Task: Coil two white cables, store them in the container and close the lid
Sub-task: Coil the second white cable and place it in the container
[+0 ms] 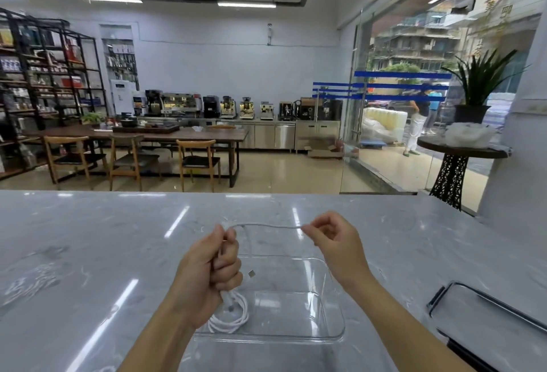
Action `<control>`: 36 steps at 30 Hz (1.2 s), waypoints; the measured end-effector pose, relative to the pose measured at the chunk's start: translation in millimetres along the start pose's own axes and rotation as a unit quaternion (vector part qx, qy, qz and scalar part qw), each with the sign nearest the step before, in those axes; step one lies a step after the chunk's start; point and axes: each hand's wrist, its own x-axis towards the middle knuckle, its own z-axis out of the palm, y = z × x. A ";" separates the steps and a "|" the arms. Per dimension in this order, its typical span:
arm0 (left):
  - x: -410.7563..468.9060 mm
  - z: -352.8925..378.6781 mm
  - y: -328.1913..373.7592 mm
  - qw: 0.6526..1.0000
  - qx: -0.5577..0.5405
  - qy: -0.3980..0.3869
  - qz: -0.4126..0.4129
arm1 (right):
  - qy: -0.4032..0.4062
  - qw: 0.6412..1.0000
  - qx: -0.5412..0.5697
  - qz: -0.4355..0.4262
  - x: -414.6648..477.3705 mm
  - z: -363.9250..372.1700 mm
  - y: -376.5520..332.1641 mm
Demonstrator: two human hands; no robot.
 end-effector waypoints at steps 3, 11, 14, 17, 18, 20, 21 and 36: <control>-3.7 6.2 -7.6 0.996 0.009 -0.057 -0.072 | 0.085 0.978 -0.179 -0.061 4.5 1.1 12.9; 4.2 0.4 -7.5 0.997 -0.069 0.003 0.031 | -0.176 0.857 -0.481 -0.052 -28.6 15.3 26.8; 7.5 -3.7 -9.3 0.991 -0.119 0.027 0.048 | -0.195 0.753 -0.591 -0.214 -45.6 21.3 18.8; 9.3 -6.8 -11.0 0.995 -0.067 0.038 0.056 | -0.233 0.676 -0.613 -0.336 -54.7 27.6 9.0; 9.0 -6.8 -12.9 0.997 -0.024 0.041 0.058 | -0.238 0.666 -0.596 -0.381 -55.9 28.9 8.7; 6.3 -5.4 -17.9 0.995 0.074 0.041 0.048 | -0.240 0.682 -0.532 -0.441 -54.6 28.9 0.2; 4.3 -4.8 -21.1 0.991 0.120 0.039 0.040 | -0.237 0.701 -0.496 -0.453 -53.0 28.7 -3.5; -12.0 -7.4 -16.8 0.919 0.390 -0.015 -0.056 | -0.321 0.930 -0.157 0.087 -19.3 -0.9 -32.1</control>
